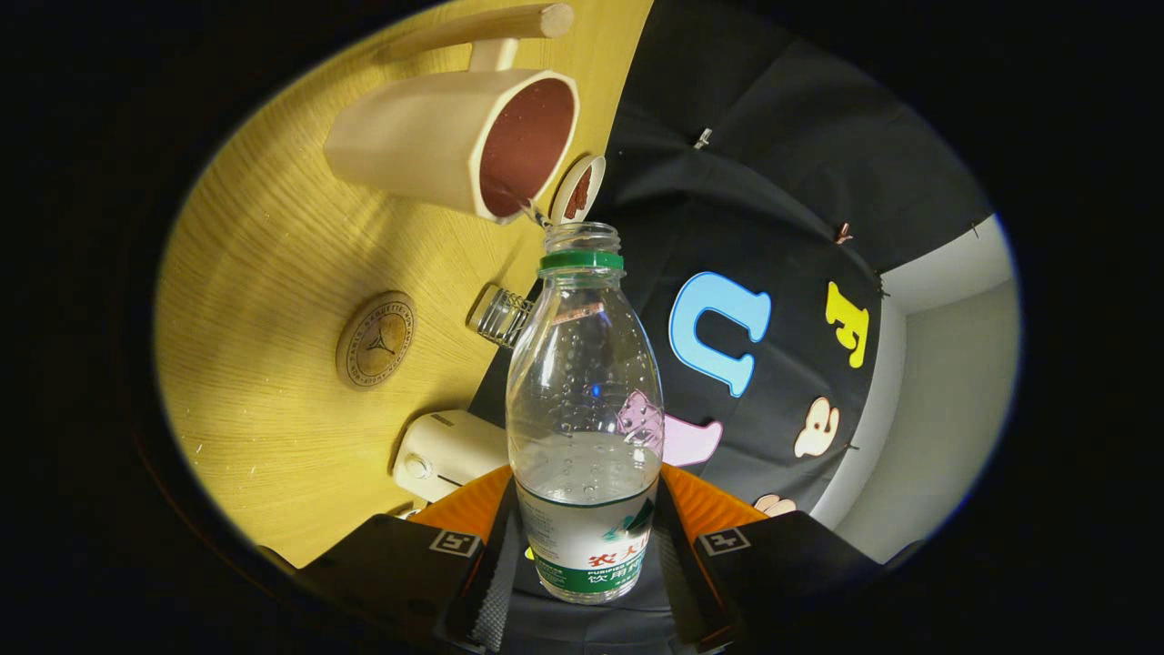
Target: Take the bottle from table, then pour the juice into the cup, finally place the bottle on the coaster
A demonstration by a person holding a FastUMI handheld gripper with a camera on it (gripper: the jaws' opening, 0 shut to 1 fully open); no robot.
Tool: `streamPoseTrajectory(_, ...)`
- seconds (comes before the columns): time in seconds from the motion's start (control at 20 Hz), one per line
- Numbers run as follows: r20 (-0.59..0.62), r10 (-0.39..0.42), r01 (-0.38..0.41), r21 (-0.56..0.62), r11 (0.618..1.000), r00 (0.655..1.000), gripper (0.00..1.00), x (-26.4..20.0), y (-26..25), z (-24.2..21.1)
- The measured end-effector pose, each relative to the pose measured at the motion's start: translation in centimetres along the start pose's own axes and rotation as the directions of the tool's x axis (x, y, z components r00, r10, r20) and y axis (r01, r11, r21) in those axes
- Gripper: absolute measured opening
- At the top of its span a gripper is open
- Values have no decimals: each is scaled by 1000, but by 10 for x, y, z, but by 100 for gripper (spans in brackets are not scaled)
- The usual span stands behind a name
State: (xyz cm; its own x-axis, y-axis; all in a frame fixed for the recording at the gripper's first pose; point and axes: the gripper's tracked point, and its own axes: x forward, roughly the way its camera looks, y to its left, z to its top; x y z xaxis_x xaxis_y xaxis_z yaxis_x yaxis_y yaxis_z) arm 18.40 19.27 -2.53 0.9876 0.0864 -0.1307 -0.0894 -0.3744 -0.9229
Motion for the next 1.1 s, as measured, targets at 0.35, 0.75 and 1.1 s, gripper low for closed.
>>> streamPoseTrajectory(0.35,36,-70,74,-129,989,997,71,-3,-31,11)
streamPoseTrajectory(0.75,62,-106,117,-223,968,992,71,-3,-44,18)
streamPoseTrajectory(1.1,79,-97,113,-228,967,992,71,-8,-45,23)
